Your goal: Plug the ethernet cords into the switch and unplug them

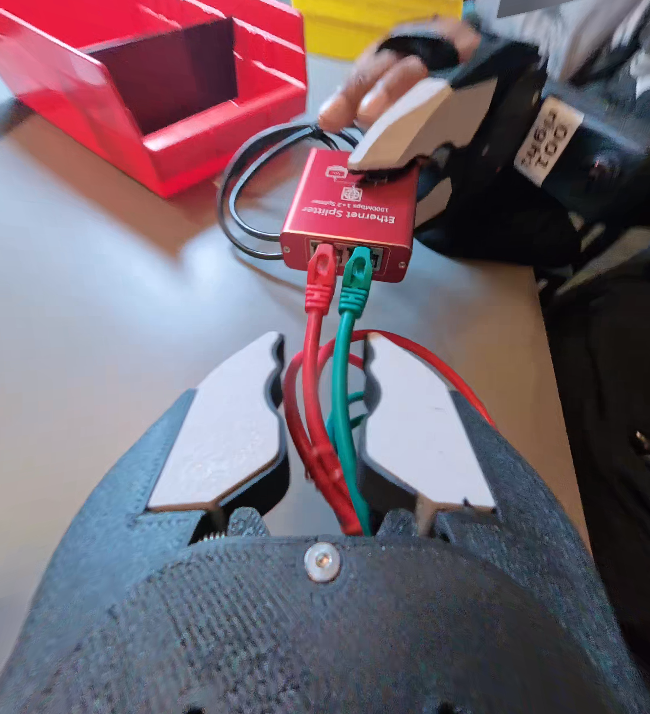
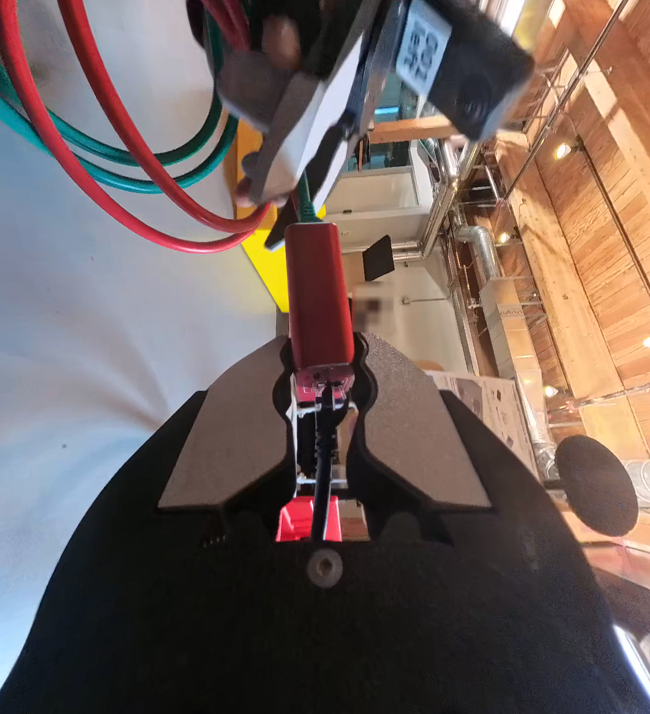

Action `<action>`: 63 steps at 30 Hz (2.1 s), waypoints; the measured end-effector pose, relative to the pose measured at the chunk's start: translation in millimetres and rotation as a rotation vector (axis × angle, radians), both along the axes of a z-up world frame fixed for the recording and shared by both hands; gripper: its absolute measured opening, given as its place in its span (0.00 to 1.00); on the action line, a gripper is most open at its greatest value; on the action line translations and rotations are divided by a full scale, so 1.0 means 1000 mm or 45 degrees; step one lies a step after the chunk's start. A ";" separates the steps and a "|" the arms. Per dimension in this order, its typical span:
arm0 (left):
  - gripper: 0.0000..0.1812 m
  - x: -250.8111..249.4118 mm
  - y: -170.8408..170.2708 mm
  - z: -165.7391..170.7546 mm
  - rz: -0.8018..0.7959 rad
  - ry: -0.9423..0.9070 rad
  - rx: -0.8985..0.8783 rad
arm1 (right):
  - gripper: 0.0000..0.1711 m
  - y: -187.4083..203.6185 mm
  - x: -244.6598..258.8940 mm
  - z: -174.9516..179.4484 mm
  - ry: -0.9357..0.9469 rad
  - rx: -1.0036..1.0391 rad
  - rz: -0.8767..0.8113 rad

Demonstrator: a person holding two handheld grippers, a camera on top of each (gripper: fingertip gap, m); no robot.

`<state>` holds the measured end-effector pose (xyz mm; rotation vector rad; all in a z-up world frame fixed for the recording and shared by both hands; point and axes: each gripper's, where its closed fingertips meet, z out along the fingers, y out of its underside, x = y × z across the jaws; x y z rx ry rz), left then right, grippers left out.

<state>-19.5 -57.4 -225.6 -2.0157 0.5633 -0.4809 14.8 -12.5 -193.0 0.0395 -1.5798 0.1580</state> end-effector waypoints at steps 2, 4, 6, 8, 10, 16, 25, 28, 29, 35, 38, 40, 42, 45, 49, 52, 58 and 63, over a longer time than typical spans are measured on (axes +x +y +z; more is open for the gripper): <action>0.06 0.009 -0.001 -0.007 -0.072 0.079 -0.025 | 0.16 -0.007 0.000 -0.002 -0.011 0.019 0.013; 0.05 0.008 0.002 -0.003 -0.065 0.136 0.029 | 0.16 -0.005 0.001 0.000 0.006 0.000 0.018; 0.04 0.011 0.004 0.003 -0.056 0.077 0.038 | 0.16 -0.004 0.002 0.003 0.001 -0.040 0.018; 0.04 0.011 0.006 0.006 -0.032 0.042 0.070 | 0.16 -0.002 0.001 0.004 -0.013 -0.081 0.011; 0.04 0.008 0.009 0.011 0.009 0.043 0.120 | 0.17 -0.002 0.000 0.005 -0.040 -0.144 0.013; 0.04 -0.032 0.019 0.034 0.294 0.084 0.322 | 0.28 0.016 0.005 0.040 -0.142 -0.805 -0.041; 0.04 -0.038 0.024 0.080 0.546 0.293 0.728 | 0.33 -0.009 -0.007 0.053 -0.773 -2.557 0.394; 0.04 -0.021 0.024 0.089 0.534 0.369 0.838 | 0.34 -0.003 -0.016 0.075 -0.702 -2.790 0.574; 0.04 -0.015 0.025 0.087 0.527 0.440 0.853 | 0.34 -0.005 -0.016 0.085 -0.707 -2.785 0.626; 0.13 0.005 0.018 0.092 0.376 0.302 0.822 | 0.17 0.001 -0.006 0.110 -0.733 -2.254 0.404; 0.17 0.005 0.007 0.099 0.261 -0.065 0.686 | 0.17 0.025 0.005 0.138 -0.762 -2.040 0.303; 0.17 -0.004 0.003 0.099 0.254 -0.202 0.650 | 0.17 0.052 0.008 0.158 -0.729 -1.881 0.179; 0.17 -0.015 0.003 0.090 0.287 -0.218 0.608 | 0.17 0.087 0.008 0.179 -0.662 -1.735 0.036; 0.15 -0.031 0.009 0.076 0.370 -0.162 0.594 | 0.17 0.150 -0.002 0.207 -0.553 -1.541 -0.186; 0.06 -0.050 0.014 0.067 0.469 -0.143 0.589 | 0.17 0.230 -0.020 0.223 -0.437 -1.329 -0.381; 0.03 -0.057 0.014 0.061 0.493 -0.181 0.556 | 0.17 0.276 -0.033 0.219 -0.364 -1.252 -0.434; 0.00 -0.071 0.015 0.051 0.552 -0.189 0.505 | 0.17 0.338 -0.049 0.172 -0.221 -1.295 -0.457; 0.01 -0.078 0.015 0.051 0.584 -0.194 0.527 | 0.17 0.351 -0.058 0.103 -0.284 -1.483 -0.468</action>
